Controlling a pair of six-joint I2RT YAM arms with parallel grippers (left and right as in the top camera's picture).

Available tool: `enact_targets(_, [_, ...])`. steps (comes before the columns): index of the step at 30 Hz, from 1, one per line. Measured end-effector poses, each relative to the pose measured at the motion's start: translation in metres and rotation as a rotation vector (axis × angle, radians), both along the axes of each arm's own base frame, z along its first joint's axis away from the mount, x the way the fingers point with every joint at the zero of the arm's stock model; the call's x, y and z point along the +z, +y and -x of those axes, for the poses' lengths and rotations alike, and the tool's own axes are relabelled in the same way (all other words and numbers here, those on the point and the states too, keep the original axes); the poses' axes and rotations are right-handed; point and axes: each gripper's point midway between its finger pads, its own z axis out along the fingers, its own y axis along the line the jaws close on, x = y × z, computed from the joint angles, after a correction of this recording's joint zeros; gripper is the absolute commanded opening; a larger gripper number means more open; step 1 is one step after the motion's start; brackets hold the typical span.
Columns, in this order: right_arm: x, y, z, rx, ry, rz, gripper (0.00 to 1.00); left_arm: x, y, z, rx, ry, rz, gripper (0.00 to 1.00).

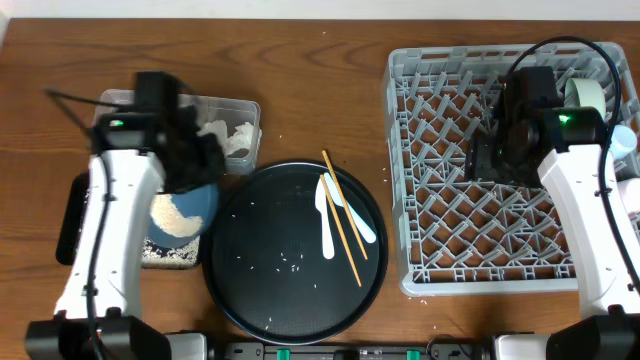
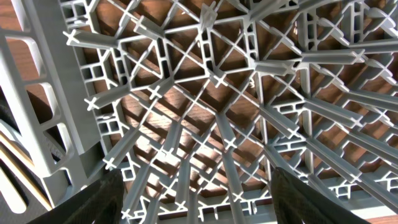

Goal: Sort waste into correct bins and load items into the dishwasher rack
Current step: 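Lift the blue plate with the left gripper over the rice tray, then tilt the blue plate with the left gripper to pour rice onto the tray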

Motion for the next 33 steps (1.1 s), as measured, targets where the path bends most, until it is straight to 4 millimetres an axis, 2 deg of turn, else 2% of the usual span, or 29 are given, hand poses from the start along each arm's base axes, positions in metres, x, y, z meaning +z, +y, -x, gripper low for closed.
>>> enact_targets(7, [0.0,0.0,0.0,0.0,0.0,0.0,0.71,0.015,0.036,-0.007,0.075,-0.087,0.194,0.06])
enact_targets(18, [0.0,0.0,0.0,0.0,0.0,0.0,0.71,0.054,0.075,-0.01,0.143,-0.303,0.459,0.06])
enact_targets(33, [0.0,0.0,0.002,0.0,0.006,0.0,0.71,0.104,0.101,-0.007,0.207,-0.537,0.729,0.06])
